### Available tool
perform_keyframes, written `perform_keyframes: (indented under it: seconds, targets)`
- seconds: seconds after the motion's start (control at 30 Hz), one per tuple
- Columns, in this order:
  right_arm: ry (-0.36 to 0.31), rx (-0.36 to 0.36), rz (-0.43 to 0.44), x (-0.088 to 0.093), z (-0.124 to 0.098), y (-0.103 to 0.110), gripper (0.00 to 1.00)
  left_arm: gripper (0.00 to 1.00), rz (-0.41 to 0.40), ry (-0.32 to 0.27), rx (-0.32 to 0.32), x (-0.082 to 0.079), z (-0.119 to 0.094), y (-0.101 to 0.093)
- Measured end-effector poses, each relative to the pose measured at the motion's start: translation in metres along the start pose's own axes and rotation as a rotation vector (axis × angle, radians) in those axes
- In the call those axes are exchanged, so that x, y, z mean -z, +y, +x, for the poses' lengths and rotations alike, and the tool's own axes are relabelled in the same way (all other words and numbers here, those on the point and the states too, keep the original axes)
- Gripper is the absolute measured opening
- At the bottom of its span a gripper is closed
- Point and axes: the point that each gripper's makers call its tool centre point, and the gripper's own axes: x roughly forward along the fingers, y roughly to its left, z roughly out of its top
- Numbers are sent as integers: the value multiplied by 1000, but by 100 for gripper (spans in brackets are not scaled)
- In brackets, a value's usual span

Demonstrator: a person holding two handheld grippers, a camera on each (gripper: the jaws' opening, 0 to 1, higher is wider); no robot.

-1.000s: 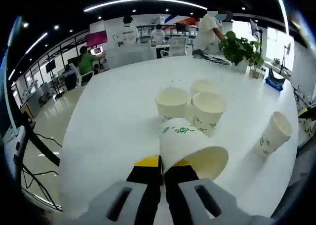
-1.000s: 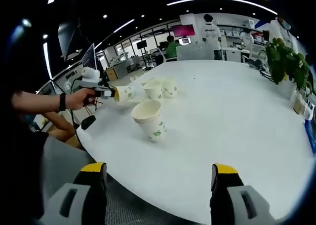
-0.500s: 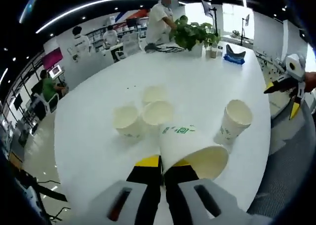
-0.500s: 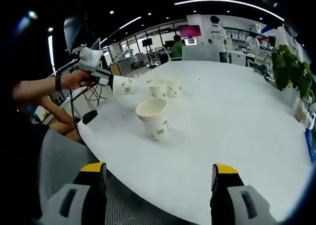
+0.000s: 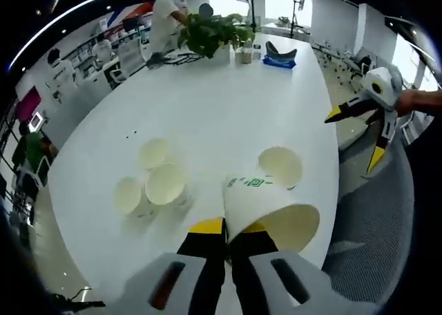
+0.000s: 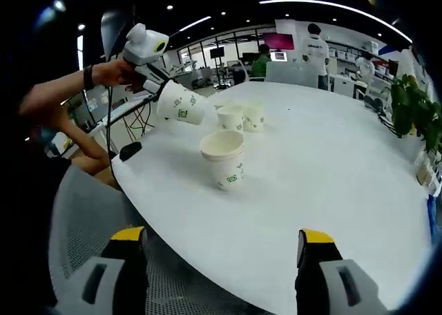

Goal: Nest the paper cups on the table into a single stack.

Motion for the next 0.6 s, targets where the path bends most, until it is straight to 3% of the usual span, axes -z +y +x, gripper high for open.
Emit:
perform_keyframes:
  seconds: [0.07,0.17,0.43,0.6]
  targets:
    - [-2,2,0,0,0,0,90,0,13,9,9,-1,4,5]
    - [-9,5,4,-2,-1,0,90,0,59,30,31,-15,0,-7]
    - [-13,-5,-4,-2,0,0,90,0,278,137,95,-33,8,-26]
    - [-15,-9,-4,-2,-1,2,90,0,347,173,126,-44,17,-30]
